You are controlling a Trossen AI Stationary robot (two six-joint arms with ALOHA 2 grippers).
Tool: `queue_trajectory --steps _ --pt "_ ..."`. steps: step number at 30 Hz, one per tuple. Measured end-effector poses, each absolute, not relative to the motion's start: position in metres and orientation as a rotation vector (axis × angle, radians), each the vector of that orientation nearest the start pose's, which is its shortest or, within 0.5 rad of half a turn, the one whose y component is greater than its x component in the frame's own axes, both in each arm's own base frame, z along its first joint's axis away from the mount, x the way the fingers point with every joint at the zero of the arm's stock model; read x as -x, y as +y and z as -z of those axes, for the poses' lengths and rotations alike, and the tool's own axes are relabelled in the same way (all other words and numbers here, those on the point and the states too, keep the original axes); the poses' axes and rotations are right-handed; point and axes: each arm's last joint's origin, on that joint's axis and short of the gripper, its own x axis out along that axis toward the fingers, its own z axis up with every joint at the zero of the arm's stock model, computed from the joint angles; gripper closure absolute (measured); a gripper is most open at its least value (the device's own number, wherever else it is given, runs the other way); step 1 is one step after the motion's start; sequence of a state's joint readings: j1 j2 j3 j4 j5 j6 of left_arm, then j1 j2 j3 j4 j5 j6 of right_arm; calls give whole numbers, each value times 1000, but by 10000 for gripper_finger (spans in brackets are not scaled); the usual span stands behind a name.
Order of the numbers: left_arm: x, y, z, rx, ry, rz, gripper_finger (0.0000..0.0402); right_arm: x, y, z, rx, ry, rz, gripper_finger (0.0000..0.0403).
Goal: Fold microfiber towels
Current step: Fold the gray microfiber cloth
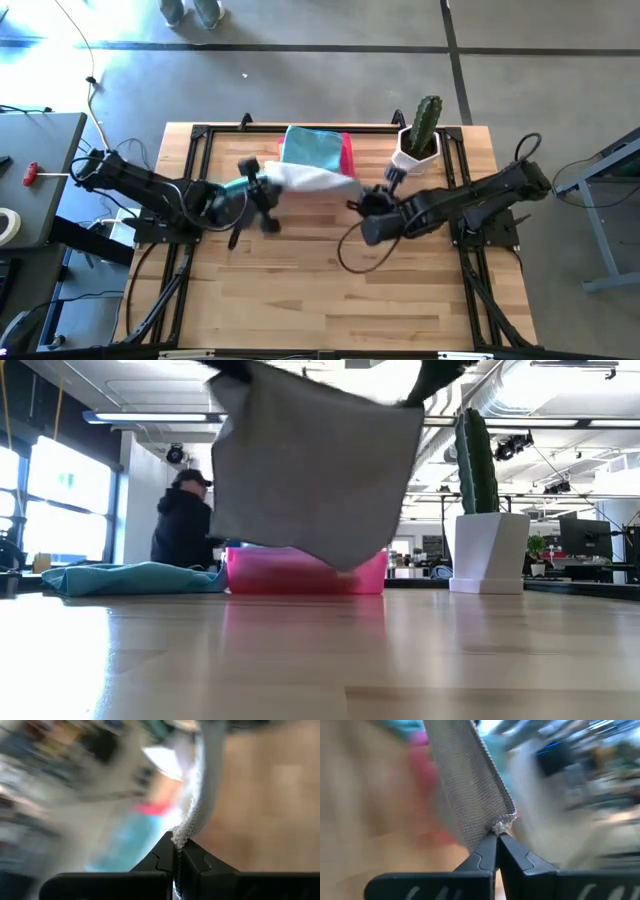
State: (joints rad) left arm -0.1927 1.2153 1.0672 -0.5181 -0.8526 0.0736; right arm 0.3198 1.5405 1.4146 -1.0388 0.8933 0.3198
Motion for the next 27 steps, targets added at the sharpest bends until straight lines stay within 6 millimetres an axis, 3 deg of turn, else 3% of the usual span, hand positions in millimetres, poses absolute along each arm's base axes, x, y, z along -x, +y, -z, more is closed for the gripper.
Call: queue_trajectory --steps 4,10,16,21,27 --pt "-248 -50 -283 -107 754 -466 401 -285 94 -290 210 921 483 403" --pt "-262 -101 -219 99 933 -332 401 -279 129 -232 8 889 218 403" --pt "-278 -152 -174 227 974 -185 401 -273 162 -213 -118 753 -7 403" --pt "-290 -182 -165 310 987 -44 401 -269 177 -194 -179 807 -61 403" --pt "-301 -190 -177 306 1012 91 401 -272 183 -172 -177 897 -94 403"
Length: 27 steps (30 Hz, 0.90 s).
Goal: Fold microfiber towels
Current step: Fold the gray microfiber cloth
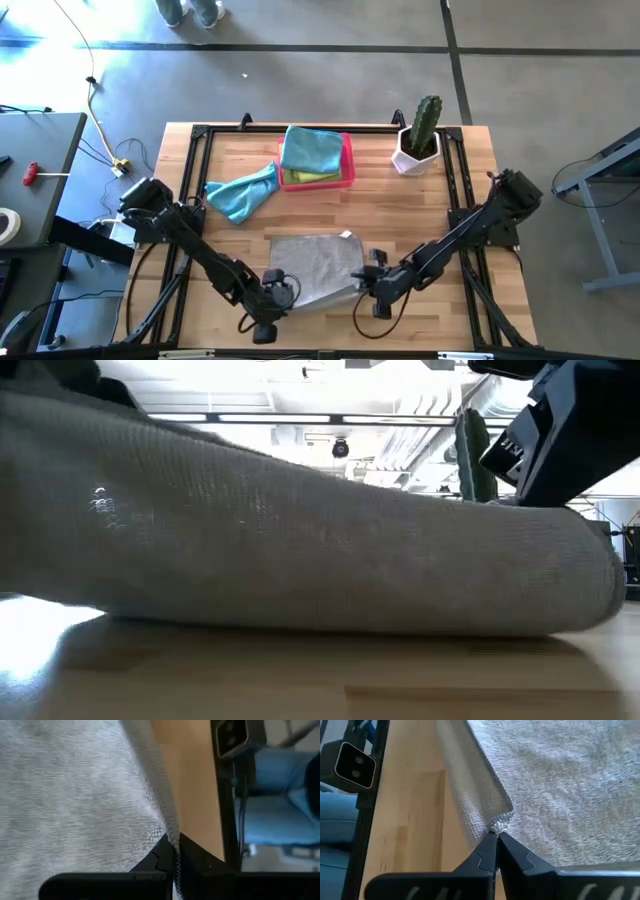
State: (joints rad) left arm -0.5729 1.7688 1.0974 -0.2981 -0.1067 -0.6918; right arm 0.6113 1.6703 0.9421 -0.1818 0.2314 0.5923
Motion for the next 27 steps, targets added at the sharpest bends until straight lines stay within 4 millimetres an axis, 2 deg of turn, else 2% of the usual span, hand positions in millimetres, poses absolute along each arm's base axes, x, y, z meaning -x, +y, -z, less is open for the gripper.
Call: queue_trajectory --steps 6,13,19,27 --pt "-300 -167 -186 157 1108 6 401 -276 173 -174 -118 896 -94 403" --pt "-303 -135 -184 -60 1185 -115 401 -283 145 -170 -38 938 45 403" --pt "-308 -117 -183 -174 1203 -138 401 -287 120 -166 -10 1003 159 403" --pt "-315 -94 -179 -278 1241 -135 401 -294 101 -166 54 996 210 403"
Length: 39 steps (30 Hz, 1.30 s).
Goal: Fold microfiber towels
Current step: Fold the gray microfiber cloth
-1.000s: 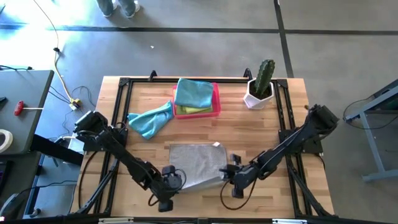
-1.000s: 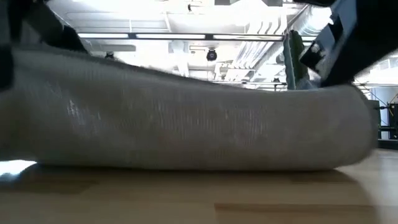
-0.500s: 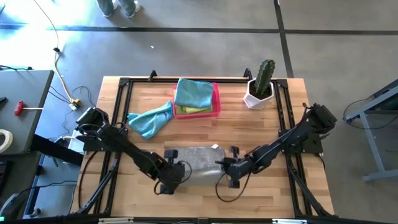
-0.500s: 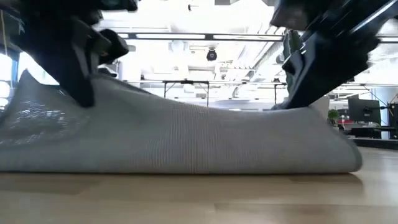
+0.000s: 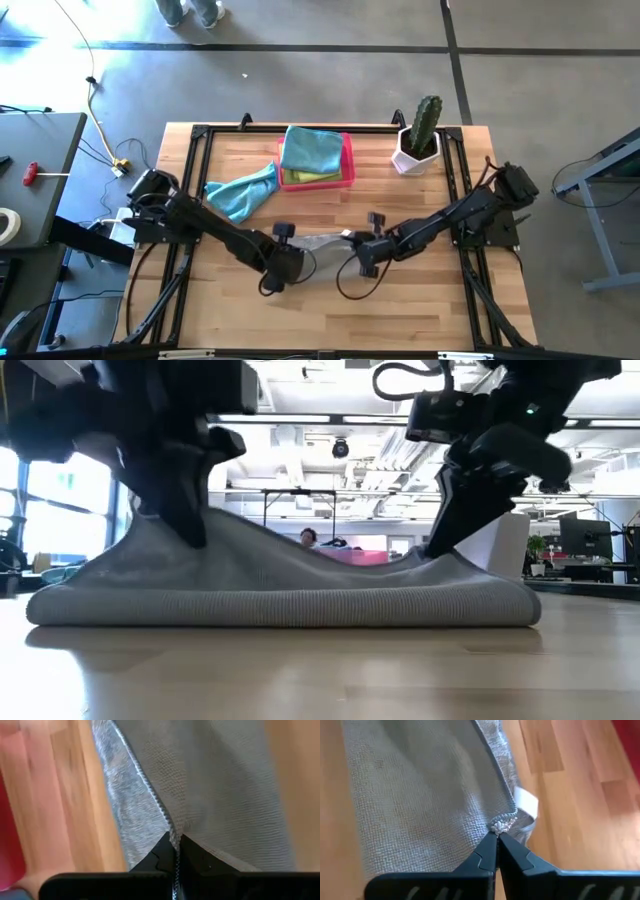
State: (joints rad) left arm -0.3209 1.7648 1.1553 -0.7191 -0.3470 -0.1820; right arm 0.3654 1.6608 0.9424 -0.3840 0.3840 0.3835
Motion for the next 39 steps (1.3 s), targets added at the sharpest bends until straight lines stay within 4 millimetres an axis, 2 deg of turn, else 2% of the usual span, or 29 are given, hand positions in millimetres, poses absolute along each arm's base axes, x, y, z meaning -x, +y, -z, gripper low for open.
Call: queue_trajectory --steps 7,13,19,30,34,39 --pt "-317 -78 -163 -299 1353 -178 401 -298 88 -165 27 1008 226 403" --pt "-317 -69 -154 -302 1416 -223 401 -302 81 -153 6 1036 244 402" --pt "-319 -62 -151 -300 1429 -244 401 -304 76 -152 67 1014 295 402" --pt "-320 -60 -151 -376 1418 -251 401 -305 75 -153 78 1012 299 399" --pt "-320 -60 -152 -385 1414 -262 394 -305 75 -153 111 1015 288 360" --pt "-320 -59 -151 -415 1409 -292 345 -300 72 -164 119 1001 342 289"
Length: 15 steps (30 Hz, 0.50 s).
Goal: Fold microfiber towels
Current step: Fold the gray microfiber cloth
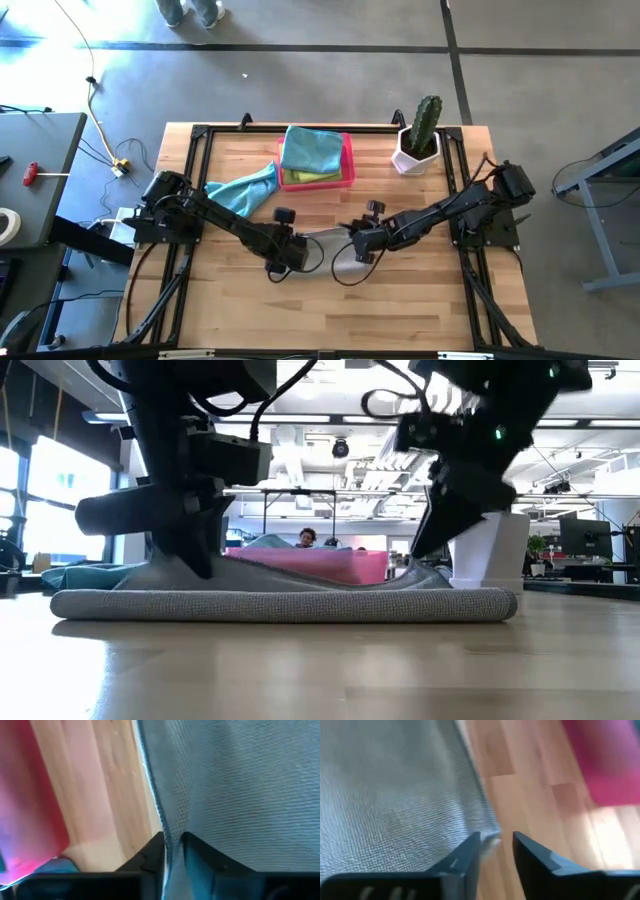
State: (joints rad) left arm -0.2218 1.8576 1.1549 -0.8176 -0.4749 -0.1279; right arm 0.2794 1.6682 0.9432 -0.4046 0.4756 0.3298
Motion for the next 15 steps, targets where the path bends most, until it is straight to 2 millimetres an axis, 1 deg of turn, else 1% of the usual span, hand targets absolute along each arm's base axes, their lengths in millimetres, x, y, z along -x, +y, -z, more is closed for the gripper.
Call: queue_trajectory --steps 2,4,7,8,11,13,15 --pt "-320 -58 -151 -434 1404 -311 322 -300 73 -176 51 981 359 270" --pt "-320 -56 -152 -477 1394 -353 301 -301 75 -183 -25 954 332 260" --pt "-316 -54 -158 -555 1403 -415 280 -304 84 -185 -101 915 269 258" --pt "-317 -55 -161 -552 1401 -431 276 -306 87 -184 -114 900 260 258" --pt "-319 -63 -167 -439 1386 -436 273 -305 96 -180 -139 898 262 263" --pt "-322 -72 -168 -334 1378 -378 275 -303 101 -180 -173 895 280 265" --pt "-319 -81 -166 -281 1397 -316 278 -299 106 -179 -211 904 304 265"
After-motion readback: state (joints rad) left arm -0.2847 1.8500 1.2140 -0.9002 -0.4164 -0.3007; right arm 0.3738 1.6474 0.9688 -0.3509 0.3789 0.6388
